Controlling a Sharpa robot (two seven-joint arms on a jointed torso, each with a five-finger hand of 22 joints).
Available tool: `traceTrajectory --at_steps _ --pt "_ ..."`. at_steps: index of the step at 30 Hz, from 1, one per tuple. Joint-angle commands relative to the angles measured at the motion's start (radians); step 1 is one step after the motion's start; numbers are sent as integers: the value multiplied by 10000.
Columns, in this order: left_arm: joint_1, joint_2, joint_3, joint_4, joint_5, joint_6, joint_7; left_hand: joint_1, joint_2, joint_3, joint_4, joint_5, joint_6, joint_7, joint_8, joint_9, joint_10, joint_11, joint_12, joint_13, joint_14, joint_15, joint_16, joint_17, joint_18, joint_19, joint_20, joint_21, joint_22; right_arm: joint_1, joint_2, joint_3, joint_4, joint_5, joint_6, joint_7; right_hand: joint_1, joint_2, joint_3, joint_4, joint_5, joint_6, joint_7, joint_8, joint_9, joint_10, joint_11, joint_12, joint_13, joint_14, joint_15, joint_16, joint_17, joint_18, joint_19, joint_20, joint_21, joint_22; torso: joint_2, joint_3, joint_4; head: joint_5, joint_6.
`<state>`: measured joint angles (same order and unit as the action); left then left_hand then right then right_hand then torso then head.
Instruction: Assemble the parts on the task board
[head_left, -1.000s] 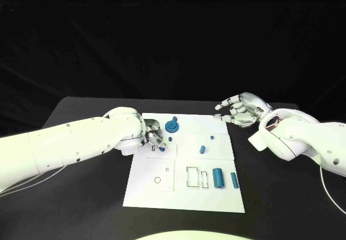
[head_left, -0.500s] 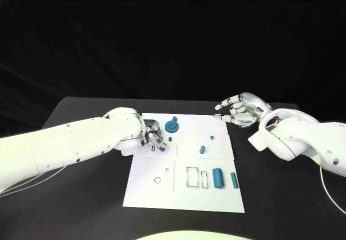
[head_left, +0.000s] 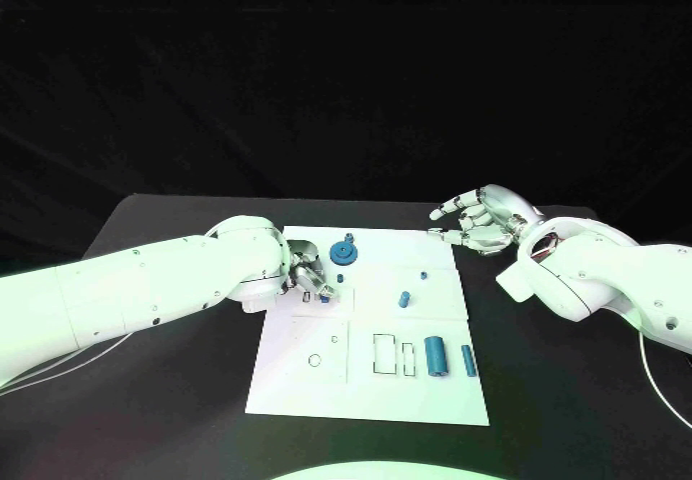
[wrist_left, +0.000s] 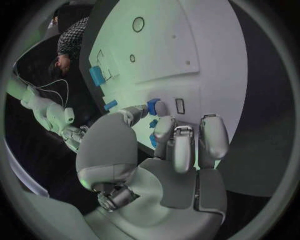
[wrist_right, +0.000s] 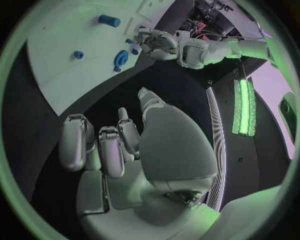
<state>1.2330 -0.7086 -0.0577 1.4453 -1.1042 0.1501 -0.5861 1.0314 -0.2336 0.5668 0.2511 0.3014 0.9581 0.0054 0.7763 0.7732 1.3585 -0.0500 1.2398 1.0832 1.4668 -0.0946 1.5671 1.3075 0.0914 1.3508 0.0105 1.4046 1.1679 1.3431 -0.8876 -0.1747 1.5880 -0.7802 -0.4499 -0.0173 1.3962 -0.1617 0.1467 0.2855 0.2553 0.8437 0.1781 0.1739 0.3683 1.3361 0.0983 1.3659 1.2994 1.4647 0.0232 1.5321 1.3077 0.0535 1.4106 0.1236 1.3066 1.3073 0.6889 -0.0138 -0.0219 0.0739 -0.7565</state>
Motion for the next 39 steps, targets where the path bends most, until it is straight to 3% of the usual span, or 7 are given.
traceTrajectory --at_steps 1,11,21,26,31,34,39 --pt "-15 8 -10 8 76 131 -28 -62 3 -129 36 -60 25 64 -51 14 12 -26 50 9 1038 -79 33 2624 -106 46 3 -31 12 -7 -7 0 12 -32 102 100 -31 45 15 21 -11 38 -9 39 8 0 -56 -52 -10 750 -53 -61 1339 169 -68 -6 -33 437 -3 -6 -2 2 7" --pt "-16 -95 55 109 20 -25 -21 -51 -37 -599 323 -55 40 73 -95 37 -5 -17 23 -7 1029 -74 20 2597 -104 45 6 -42 10 -9 -4 0 -2 -31 101 115 -51 48 12 26 -12 37 -9 37 7 3 -57 -50 -10 747 -54 -67 1327 169 -67 -9 -34 438 1 -16 -1 -11 49" --pt "-7 -178 294 177 48 -93 3 -204 -34 -1006 407 -45 22 99 -137 55 -48 4 -25 -57 1019 -60 2 2561 -106 48 17 -47 18 -22 18 0 -30 -12 84 169 -51 48 12 26 -12 37 -9 37 7 3 -57 -50 -10 747 -54 -67 1327 169 -67 -9 -34 438 -16 -6 1 20 78" --pt "0 -231 445 205 49 -69 -10 -269 -34 -1145 411 -57 16 103 -152 60 -62 9 -41 -75 1014 -55 -5 2546 -107 50 21 -48 22 -26 23 0 -42 -3 92 175 -68 56 12 29 -11 32 -9 33 5 11 -57 -44 -3 744 -55 -72 1317 171 -70 -10 -44 432 -12 -3 -2 21 88" --pt "10 -305 741 191 101 -51 -15 -289 -36 -1196 411 -67 8 106 -161 62 -85 13 -72 -117 1005 -53 -19 2518 -100 32 23 -63 -11 -28 25 0 -53 3 94 182 -68 56 12 29 -11 32 -9 33 5 11 -57 -44 -3 744 -55 -72 1317 171 -70 -10 -44 432 3 -3 -9 18 114" --pt "52 -355 902 100 184 -82 21 -203 -9 -1314 391 -49 -124 142 -236 59 -255 42 -268 -368 973 -33 -71 2413 -71 -60 38 -139 -160 -29 25 0 -61 5 94 181 -68 56 12 29 -11 32 -9 33 5 11 -57 -44 -3 744 -55 -72 1317 171 -70 -10 -44 432 -5 -1 -8 19 128" --pt "217 -324 1047 -291 303 -151 148 194 103 -1568 398 45 -632 379 -661 -70 -837 238 -881 -1136 898 122 -191 2188 21 -373 160 -412 -654 -29 27 0 -75 6 92 175 -68 56 12 29 -11 32 -9 33 5 11 -57 -44 -3 744 -55 -72 1317 171 -70 -10 -44 432 -3 3 0 17 139"
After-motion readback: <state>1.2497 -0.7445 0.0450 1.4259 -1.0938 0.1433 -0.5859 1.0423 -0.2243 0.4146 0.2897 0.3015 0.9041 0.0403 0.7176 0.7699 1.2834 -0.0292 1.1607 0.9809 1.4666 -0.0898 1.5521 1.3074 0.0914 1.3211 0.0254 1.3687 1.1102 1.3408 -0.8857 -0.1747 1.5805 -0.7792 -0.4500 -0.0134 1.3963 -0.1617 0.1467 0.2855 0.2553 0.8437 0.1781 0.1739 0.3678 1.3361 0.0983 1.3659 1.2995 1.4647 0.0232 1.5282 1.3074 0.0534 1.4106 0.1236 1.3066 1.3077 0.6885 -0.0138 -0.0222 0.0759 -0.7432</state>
